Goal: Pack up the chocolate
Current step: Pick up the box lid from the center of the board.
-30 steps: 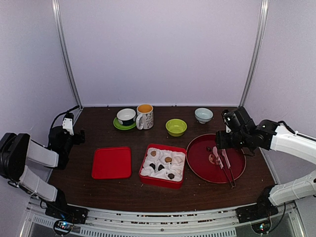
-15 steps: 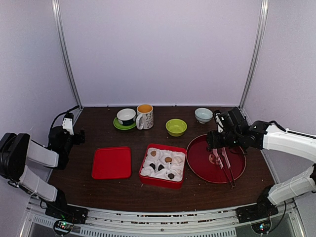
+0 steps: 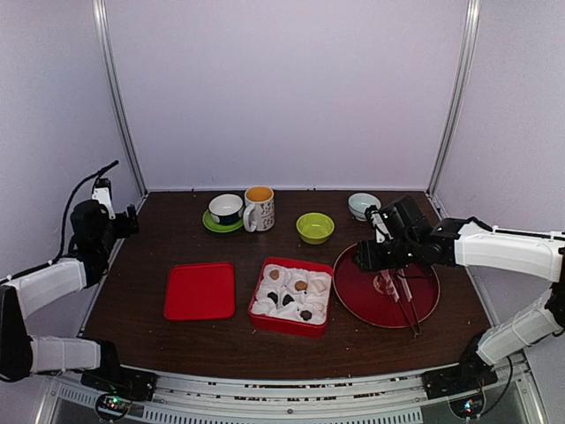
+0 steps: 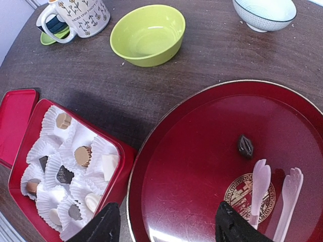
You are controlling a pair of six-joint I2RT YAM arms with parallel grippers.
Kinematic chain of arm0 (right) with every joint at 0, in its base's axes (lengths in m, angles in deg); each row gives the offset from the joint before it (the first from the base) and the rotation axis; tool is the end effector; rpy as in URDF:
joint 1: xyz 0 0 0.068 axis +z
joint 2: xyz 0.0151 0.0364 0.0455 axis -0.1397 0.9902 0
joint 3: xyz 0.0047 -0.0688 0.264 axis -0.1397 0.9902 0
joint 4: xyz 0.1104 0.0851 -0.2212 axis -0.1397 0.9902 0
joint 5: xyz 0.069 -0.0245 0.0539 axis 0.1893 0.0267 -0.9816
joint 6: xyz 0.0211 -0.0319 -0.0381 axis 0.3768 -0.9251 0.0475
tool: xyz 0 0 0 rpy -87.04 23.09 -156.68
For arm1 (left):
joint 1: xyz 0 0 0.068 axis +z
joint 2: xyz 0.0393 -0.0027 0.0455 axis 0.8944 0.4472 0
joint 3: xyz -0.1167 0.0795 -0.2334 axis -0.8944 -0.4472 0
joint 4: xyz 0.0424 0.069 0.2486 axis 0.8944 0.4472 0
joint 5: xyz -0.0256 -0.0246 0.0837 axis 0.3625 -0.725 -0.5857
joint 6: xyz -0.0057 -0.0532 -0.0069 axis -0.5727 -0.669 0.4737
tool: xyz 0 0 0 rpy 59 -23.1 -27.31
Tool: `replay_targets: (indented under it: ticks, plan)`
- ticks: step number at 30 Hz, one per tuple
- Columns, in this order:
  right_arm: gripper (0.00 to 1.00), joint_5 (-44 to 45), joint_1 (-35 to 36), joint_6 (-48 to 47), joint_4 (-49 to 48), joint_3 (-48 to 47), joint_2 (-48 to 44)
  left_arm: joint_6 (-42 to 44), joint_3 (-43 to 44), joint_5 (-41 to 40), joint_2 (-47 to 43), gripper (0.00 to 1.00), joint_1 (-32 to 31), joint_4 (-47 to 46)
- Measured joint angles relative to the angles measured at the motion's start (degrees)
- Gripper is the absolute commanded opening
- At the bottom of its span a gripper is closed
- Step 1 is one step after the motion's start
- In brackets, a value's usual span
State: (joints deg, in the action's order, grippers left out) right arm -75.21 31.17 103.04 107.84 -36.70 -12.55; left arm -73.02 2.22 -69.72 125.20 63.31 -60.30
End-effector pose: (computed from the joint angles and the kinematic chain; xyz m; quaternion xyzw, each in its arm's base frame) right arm 0.2159 0.1759 0.2366 -0.1101 0.9257 0.1908 0.3075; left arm 0.2393 0.0090 0.2332 -0.1190 0.7465 0.0737 0.6505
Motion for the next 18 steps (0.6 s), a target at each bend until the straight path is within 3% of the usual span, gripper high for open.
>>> replay_targets:
  ticks: [4, 9, 12, 18]
  plan:
    - [0.65, -1.0, 0.0, 0.0, -0.8, 0.0, 1.6, -7.8, 8.1, 1.6, -3.4, 0.98, -0.1, 16.0]
    - [0.65, -2.6, 0.0, 0.0, -1.4, 0.0, 3.0, -19.8, 8.1, 5.5, -6.6, 0.98, -0.1, 31.1]
    - [0.65, -3.2, 0.0, 0.0, -2.0, 0.0, 3.0, -24.8, 5.6, 11.2, -7.8, 0.98, -0.2, 35.2]
    - [0.65, -3.3, 0.0, 0.0, -2.1, 0.0, 2.3, -28.7, 4.7, 21.5, -4.7, 0.89, -0.9, 41.8]
